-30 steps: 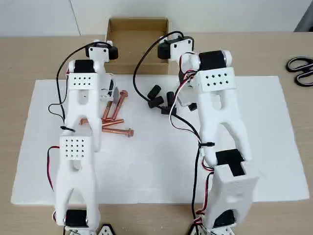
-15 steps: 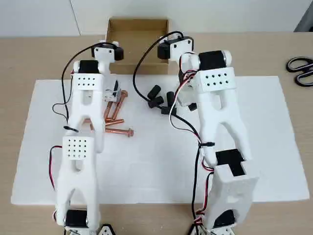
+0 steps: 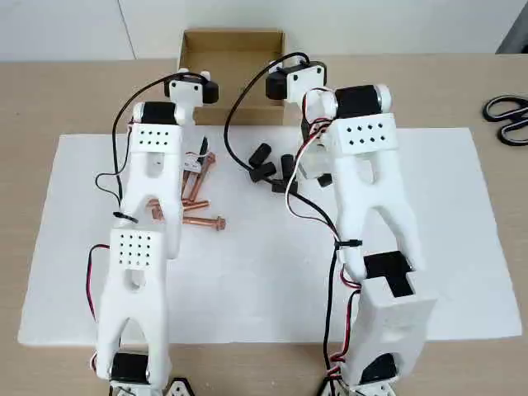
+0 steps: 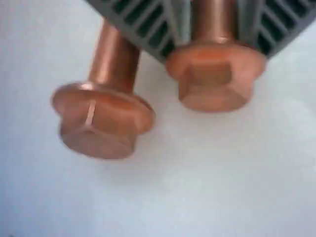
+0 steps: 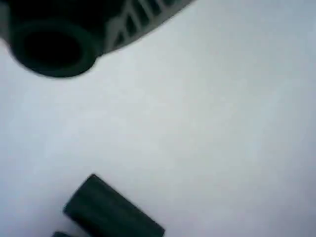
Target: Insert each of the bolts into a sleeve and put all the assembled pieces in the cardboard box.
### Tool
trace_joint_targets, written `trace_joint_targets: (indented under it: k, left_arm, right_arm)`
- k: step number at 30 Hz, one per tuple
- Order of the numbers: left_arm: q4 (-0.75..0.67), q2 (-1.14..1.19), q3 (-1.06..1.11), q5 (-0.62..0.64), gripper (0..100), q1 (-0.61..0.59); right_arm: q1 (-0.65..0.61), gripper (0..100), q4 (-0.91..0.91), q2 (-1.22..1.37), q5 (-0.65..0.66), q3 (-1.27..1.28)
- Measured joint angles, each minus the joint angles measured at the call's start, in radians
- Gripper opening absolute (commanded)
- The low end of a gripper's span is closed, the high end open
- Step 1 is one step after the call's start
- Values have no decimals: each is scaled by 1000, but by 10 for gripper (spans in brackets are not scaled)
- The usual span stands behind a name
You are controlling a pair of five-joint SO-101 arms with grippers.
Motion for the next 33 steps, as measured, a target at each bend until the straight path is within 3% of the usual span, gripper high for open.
trace_joint_targets:
  k: [17,33]
  left_arm:
    - [0,-3,-121,2,5,-14]
    - [0,-397,-71,2,5,-12]
  right_arm:
    - [2,4,3,0,0,0]
    - [28,4,3,-117,0,0]
